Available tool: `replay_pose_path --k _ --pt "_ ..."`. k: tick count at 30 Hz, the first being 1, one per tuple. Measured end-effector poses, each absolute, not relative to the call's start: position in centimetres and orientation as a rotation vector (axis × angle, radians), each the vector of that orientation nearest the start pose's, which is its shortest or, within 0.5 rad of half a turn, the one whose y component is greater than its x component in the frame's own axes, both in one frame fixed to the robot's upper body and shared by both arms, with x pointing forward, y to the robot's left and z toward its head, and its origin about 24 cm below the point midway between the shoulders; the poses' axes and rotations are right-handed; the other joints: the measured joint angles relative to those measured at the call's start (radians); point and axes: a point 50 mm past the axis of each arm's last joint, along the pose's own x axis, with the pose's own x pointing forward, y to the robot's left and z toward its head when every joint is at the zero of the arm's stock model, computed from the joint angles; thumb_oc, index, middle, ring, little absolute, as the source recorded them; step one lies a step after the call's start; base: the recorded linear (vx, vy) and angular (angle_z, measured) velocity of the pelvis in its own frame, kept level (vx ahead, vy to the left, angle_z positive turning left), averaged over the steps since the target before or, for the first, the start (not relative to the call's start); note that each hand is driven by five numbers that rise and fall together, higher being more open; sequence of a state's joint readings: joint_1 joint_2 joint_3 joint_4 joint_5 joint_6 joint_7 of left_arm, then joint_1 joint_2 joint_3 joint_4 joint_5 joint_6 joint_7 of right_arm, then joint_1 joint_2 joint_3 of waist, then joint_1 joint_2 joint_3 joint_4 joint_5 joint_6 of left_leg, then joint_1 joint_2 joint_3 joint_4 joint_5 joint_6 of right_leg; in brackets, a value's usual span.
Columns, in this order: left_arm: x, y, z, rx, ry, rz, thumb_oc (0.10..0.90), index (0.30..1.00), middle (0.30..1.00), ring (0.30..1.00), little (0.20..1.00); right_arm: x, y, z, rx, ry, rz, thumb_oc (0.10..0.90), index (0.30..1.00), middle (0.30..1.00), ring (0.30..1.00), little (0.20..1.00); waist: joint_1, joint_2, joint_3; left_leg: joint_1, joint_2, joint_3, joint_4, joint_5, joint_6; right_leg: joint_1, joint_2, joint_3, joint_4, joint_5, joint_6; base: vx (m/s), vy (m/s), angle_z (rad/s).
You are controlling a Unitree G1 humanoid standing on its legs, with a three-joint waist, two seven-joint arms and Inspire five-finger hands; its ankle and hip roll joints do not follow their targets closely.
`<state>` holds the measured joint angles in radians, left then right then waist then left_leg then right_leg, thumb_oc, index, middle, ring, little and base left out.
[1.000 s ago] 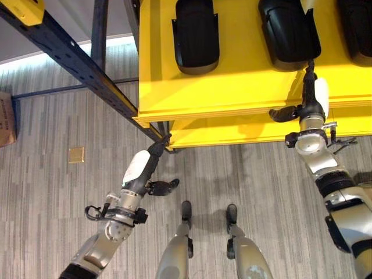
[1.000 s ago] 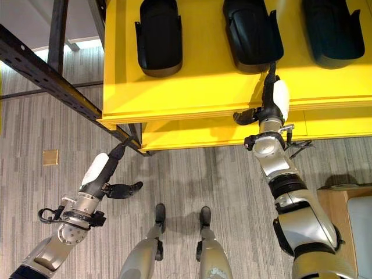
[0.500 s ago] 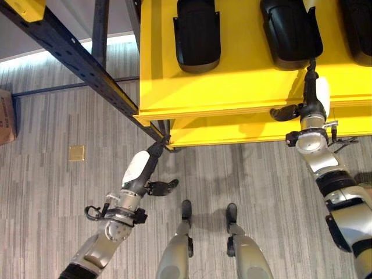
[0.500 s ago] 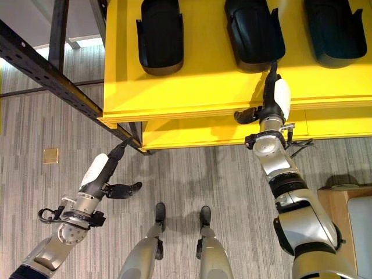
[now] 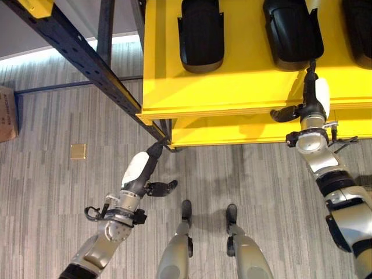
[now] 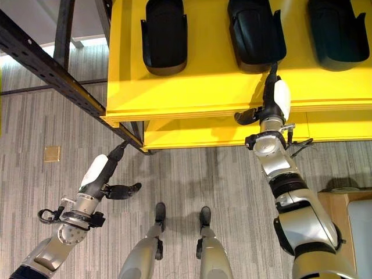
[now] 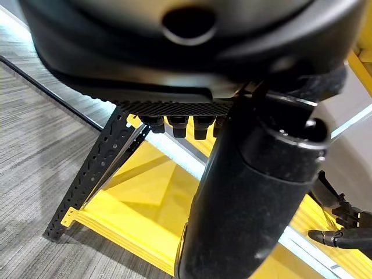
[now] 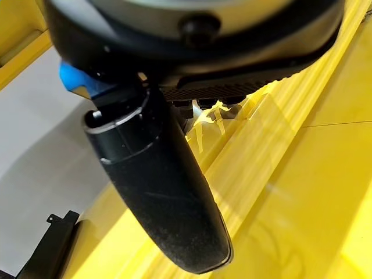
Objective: Move parts from the plastic box to the shelf.
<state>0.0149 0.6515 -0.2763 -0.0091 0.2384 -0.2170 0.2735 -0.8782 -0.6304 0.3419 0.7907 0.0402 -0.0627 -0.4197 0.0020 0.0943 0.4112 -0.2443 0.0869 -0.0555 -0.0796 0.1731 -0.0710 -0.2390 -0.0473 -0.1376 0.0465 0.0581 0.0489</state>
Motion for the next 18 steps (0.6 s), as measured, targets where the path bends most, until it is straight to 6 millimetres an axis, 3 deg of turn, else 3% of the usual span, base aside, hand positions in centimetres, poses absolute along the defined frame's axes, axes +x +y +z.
replay_pose_path --k 18 --pt "24.03 20.34 6.66 0.814 -0.249 -0.121 0.9 1.0 1.0 1.0 1.0 38.48 -25.12 18.23 -0.696 -0.238 -0.406 0.9 1.0 1.0 1.0 1.0 0.002 0.0 0.0 -0.002 0.002 -0.007 0.0 0.004 -0.004 -0.036 -0.003 -0.006 0.082 -0.042 -0.006 0.0 0.001 0.0"
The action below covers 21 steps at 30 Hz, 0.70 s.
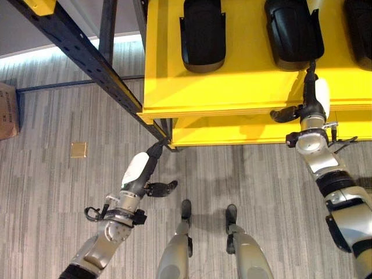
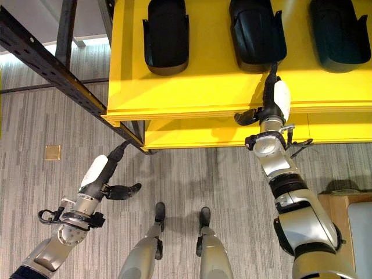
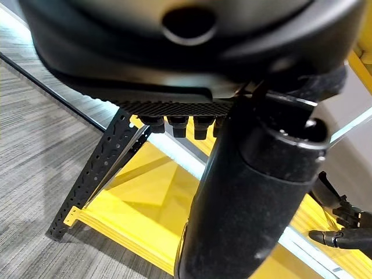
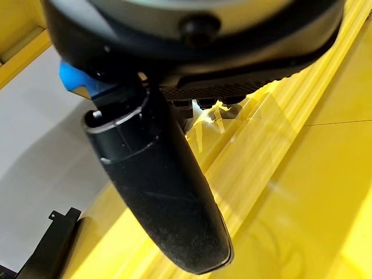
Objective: Move parts from the plastic box to the shelf.
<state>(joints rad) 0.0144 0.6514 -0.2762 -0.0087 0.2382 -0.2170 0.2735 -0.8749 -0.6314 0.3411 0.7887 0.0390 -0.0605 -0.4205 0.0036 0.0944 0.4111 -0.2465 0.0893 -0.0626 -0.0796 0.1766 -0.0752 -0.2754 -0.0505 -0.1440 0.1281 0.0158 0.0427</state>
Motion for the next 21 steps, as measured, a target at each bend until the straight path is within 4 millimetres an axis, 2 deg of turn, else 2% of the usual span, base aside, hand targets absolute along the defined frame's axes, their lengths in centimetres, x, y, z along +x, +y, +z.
replay_pose_path --k 3,7,9,10,13,18,21 --pt "24.1 20.4 6.7 0.814 -0.25 -0.12 0.9 1.0 1.0 1.0 1.0 38.3 -25.1 18.4 -0.694 -0.252 -0.409 0.9 1.0 1.0 1.0 1.0 -0.002 0.0 0.0 -0.002 -0.001 0.002 0.0 0.0 0.0 -0.017 -0.004 0.002 0.029 -0.015 -0.002 0.0 0.0 0.0" --pt "24.1 20.4 6.6 0.817 -0.243 -0.112 0.9 1.0 1.0 1.0 1.0 36.3 -23.8 18.2 -0.642 -0.35 -0.358 0.9 1.0 1.0 1.0 1.0 -0.004 0.0 0.0 -0.009 0.0 0.004 0.0 0.0 0.0 -0.04 -0.005 0.004 0.061 -0.033 -0.006 0.0 0.001 0.01" --pt "24.1 20.5 6.6 0.818 -0.233 -0.099 0.9 1.0 1.0 1.0 1.0 34.3 -22.9 16.6 -0.624 -0.387 -0.325 0.9 1.0 1.0 1.0 1.0 -0.003 -0.001 0.0 -0.011 -0.001 0.003 0.0 0.0 0.0 -0.05 -0.007 0.004 0.083 -0.047 -0.007 0.0 0.007 0.02" --pt "24.0 20.6 6.4 0.82 -0.224 -0.099 0.9 1.0 1.0 1.0 1.0 34.0 -22.7 15.3 -0.62 -0.357 -0.317 0.9 1.0 1.0 1.0 1.0 -0.012 -0.001 0.001 -0.01 0.0 0.006 0.0 0.0 0.0 -0.052 -0.006 0.006 0.084 -0.047 -0.007 0.0 0.0 0.0" --pt "23.7 20.4 6.4 0.794 -0.227 -0.079 0.9 1.0 1.0 1.0 1.0 31.0 -21.9 13.4 -0.497 -0.365 -0.322 0.9 1.0 1.0 1.0 1.0 -0.026 -0.011 0.006 -0.008 0.001 0.006 0.0 -0.001 0.001 -0.049 -0.005 0.011 0.086 -0.049 -0.007 0.0 0.0 0.0" --pt "23.4 20.6 6.3 0.785 -0.211 -0.063 0.9 1.0 1.0 1.0 1.0 27.5 -22.8 10.3 -0.493 -0.269 -0.303 0.9 1.0 1.0 1.0 1.0 -0.056 -0.043 0.021 0.025 0.003 0.015 0.0 -0.008 0.01 -0.018 -0.004 0.015 0.08 -0.048 -0.008 0.0 0.006 -0.04" --pt "23.0 20.8 6.2 0.745 -0.195 -0.055 0.9 1.0 1.0 1.0 1.0 26.0 -23.1 9.5 -0.497 -0.25 -0.274 0.9 1.0 1.0 1.0 1.0 -0.067 -0.058 0.021 0.047 0.005 0.025 0.0 -0.016 0.019 0.004 -0.001 0.019 0.073 -0.045 -0.008 0.04 0.019 -0.09"
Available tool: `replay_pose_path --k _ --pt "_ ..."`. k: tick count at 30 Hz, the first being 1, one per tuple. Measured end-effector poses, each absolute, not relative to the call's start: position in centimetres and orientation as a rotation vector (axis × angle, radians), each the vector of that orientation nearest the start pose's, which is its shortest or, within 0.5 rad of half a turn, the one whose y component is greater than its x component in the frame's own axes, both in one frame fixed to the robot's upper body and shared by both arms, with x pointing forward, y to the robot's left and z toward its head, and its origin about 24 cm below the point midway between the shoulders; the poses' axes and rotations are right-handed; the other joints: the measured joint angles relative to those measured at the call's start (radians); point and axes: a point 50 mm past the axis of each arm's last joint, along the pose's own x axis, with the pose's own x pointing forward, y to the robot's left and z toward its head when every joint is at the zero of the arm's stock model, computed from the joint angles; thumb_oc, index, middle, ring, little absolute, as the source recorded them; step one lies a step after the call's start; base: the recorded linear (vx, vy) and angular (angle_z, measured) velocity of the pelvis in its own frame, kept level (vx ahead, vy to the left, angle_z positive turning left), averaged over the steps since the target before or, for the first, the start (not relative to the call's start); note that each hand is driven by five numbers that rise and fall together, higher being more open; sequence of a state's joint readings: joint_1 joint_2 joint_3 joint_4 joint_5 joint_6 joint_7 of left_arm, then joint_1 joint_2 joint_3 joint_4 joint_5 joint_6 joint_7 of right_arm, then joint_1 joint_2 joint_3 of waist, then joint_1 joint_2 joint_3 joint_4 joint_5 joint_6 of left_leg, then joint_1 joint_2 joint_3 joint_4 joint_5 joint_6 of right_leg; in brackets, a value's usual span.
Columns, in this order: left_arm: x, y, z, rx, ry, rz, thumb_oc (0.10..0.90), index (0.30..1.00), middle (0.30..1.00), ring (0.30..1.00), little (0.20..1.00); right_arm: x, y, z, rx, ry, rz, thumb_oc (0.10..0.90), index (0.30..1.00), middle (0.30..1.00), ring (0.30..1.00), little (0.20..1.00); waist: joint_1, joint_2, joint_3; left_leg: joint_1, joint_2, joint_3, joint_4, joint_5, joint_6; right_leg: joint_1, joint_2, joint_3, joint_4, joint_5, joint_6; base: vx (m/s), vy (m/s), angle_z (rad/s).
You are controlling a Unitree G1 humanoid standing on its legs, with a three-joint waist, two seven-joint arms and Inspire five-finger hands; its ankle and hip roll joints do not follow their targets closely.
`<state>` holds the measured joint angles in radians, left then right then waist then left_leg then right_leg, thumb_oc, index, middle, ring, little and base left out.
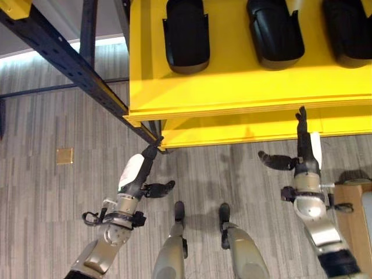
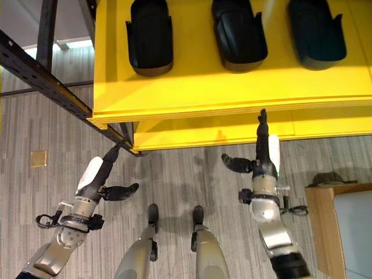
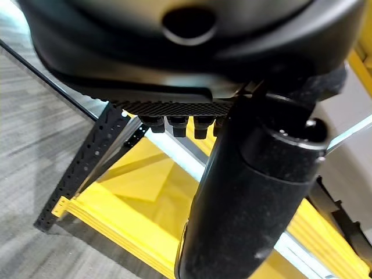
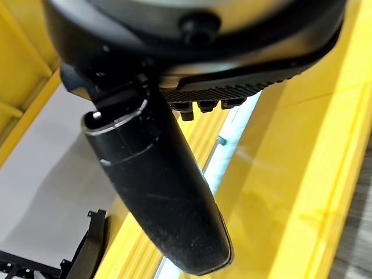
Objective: Move parts from the plastic box to the shelf.
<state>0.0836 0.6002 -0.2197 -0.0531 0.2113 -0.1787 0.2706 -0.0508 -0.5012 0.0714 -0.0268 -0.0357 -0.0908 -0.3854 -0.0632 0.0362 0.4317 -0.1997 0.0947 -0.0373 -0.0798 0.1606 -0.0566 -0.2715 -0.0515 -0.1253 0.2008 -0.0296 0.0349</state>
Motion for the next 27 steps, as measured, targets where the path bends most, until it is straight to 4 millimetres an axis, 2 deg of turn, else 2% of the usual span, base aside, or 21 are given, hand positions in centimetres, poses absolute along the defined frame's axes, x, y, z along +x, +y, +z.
replay_pose_path --k 2,3,6,10,11,16,20,23,25,27 --pt "22.7 20.5 5.6 0.568 -0.147 -0.033 0.9 1.0 1.0 1.0 1.0 24.6 -22.7 9.2 -0.509 -0.244 -0.18 0.9 1.0 1.0 1.0 1.0 -0.017 -0.015 -0.006 0.038 0.003 0.002 0.0 -0.01 0.003 0.046 0.004 0.0 -0.021 0.003 -0.001 0.05 0.034 -0.03" --pt "22.5 20.3 5.3 0.452 -0.128 -0.039 0.9 1.0 1.0 1.0 1.0 24.3 -22.3 9.4 -0.485 -0.26 -0.136 0.9 1.0 1.0 1.0 1.0 -0.019 -0.028 -0.021 0.046 0.007 0.005 0.0 -0.018 0.002 0.055 0.008 0.007 -0.028 0.001 0.002 0.05 0.053 -0.05" --pt "22.3 20.1 4.7 0.252 -0.067 -0.071 0.9 1.0 1.0 1.0 1.0 23.4 -21.6 9.2 -0.372 -0.252 -0.04 0.9 1.0 1.0 1.0 1.0 -0.018 -0.044 -0.036 0.074 0.008 0.006 0.0 -0.019 0.003 0.092 0.009 0.005 -0.042 0.009 -0.005 0.02 0.065 0.0" --pt "21.1 19.8 3.2 0.067 0.012 -0.078 0.9 1.0 1.0 1.0 1.0 22.4 -20.4 7.3 -0.194 -0.166 0.07 0.9 1.0 1.0 1.0 1.0 -0.018 -0.045 -0.102 0.105 0.004 0.006 0.0 -0.03 0.001 0.143 0.007 0.003 -0.085 0.013 0.0 -0.01 0.077 0.03" --pt "20.5 19.8 2.4 -0.025 0.053 -0.073 0.9 1.0 1.0 1.0 1.0 22.0 -19.8 6.2 -0.085 -0.116 0.103 0.9 1.0 1.0 1.0 1.0 -0.018 -0.042 -0.128 0.123 0.0 0.006 0.0 -0.032 0.002 0.179 0.005 0.001 -0.119 0.027 0.005 -0.02 0.096 0.07" --pt "19.3 19.8 0.5 -0.132 0.136 -0.056 0.9 1.0 1.0 1.0 1.0 21.6 -19.0 4.3 -0.037 -0.033 0.157 0.9 1.0 1.0 1.0 1.0 -0.018 -0.03 -0.214 0.14 -0.013 0.011 -0.001 -0.046 0.004 0.227 -0.003 0.006 -0.188 0.053 0.018 -0.02 0.055 0.0" --pt "18.1 19.6 -1.4 -0.229 0.223 -0.016 0.9 1.0 1.0 1.0 1.0 21.2 -19.5 2.0 -0.029 0.073 0.136 0.9 1.0 1.0 1.0 1.0 -0.018 -0.029 -0.276 0.166 -0.019 0.028 -0.002 -0.061 0.013 0.27 -0.007 0.021 -0.243 0.075 0.031 0.01 0.026 -0.11" --pt "17.9 19.1 -1.9 -0.246 0.249 -0.013 0.9 1.0 1.0 1.0 1.0 20.8 -19.2 1.4 -0.01 0.114 0.148 0.9 1.0 1.0 1.0 1.0 -0.018 -0.029 -0.294 0.193 -0.02 0.032 -0.005 -0.069 0.014 0.304 -0.007 0.032 -0.265 0.089 0.03 0.0 0.001 -0.1" --pt "17.8 19.0 -2.1 -0.248 0.262 -0.02 0.9 1.0 1.0 1.0 1.0 20.3 -19.1 1.0 -0.004 0.134 0.158 0.9 1.0 1.0 1.0 1.0 -0.019 -0.034 -0.34 0.2 -0.02 0.032 -0.005 -0.073 0.014 0.318 -0.006 0.033 -0.281 0.089 0.032 0.0 -0.011 -0.02" --pt "17.5 19.0 -2.2 -0.25 0.269 -0.028 0.9 1.0 1.0 1.0 1.0 20.3 -19.1 1.0 0.015 0.135 0.157 0.9 1.0 1.0 1.0 1.0 -0.019 -0.039 -0.358 0.201 -0.019 0.031 -0.005 -0.073 0.014 0.322 -0.005 0.033 -0.287 0.091 0.032 0.0 0.0 0.0"
